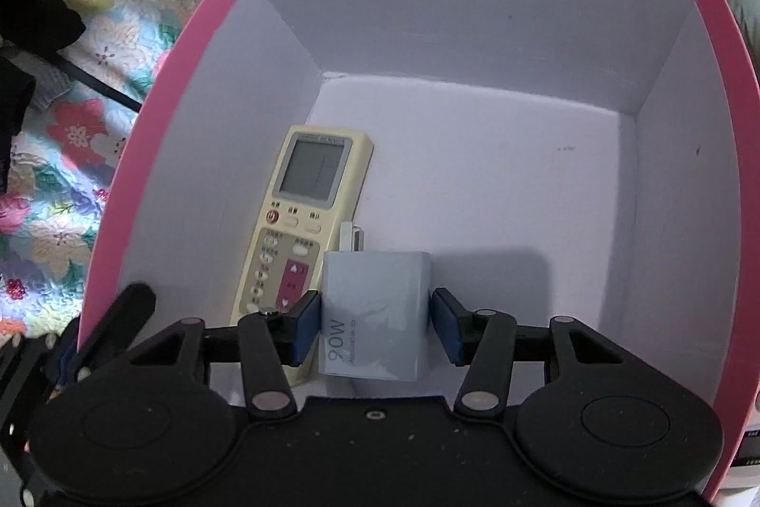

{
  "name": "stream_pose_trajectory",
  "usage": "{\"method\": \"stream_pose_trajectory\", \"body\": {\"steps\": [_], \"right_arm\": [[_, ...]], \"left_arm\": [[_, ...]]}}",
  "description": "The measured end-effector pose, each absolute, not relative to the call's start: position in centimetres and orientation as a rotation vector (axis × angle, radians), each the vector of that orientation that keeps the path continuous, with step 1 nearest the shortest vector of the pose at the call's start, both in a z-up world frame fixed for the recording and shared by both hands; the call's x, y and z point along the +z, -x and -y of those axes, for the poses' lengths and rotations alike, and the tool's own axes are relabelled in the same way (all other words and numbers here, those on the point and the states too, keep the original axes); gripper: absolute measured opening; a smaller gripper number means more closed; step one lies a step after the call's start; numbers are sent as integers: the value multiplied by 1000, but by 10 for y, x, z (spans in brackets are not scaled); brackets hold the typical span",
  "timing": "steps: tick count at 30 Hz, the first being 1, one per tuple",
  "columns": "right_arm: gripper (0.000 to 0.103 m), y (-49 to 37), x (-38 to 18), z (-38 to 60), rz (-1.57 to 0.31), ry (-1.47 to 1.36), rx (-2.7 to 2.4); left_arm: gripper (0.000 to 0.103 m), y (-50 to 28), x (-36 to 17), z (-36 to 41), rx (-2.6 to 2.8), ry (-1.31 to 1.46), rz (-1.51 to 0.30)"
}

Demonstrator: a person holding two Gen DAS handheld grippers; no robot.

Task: Organize rigid objects
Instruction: 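Place the larger white charger into the pink box beside the remote, then grasp the cream remote lying on the table with the right gripper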

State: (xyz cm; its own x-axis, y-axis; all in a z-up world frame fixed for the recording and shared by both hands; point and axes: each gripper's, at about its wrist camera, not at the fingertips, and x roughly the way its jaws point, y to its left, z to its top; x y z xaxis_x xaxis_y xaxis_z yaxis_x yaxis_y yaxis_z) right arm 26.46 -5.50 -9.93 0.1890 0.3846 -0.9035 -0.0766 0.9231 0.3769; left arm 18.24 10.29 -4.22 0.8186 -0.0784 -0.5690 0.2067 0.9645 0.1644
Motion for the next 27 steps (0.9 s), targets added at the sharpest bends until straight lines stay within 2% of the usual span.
{"method": "stream_pose_trajectory", "body": {"steps": [4,7,9,16,18,19,27], "right_arm": [[56,-254,-100,59,-1398,-317,342],[62,-249,-99,49,-1477,-351,364],[62,-243,-97,49,-1497,-380,371],[62,-202,-31,90,-1175,-311,453],[70,-186,-15,108,-1101,-326,482],[70,-173,-5,119,-1049,-318,473],[70,-115,17,208,-840,-217,339]], "left_arm": [[4,-183,-42,-105,-153,-220,-594],[4,-184,-41,-106,-150,-223,-595],[4,-185,-41,-108,-149,-219,-596],[4,-187,-42,-108,-152,-226,-595],[4,-187,-42,-108,-150,-230,-595],[4,-188,-43,-108,-149,-234,-596],[4,-186,-44,-107,-154,-231,-579]]}}
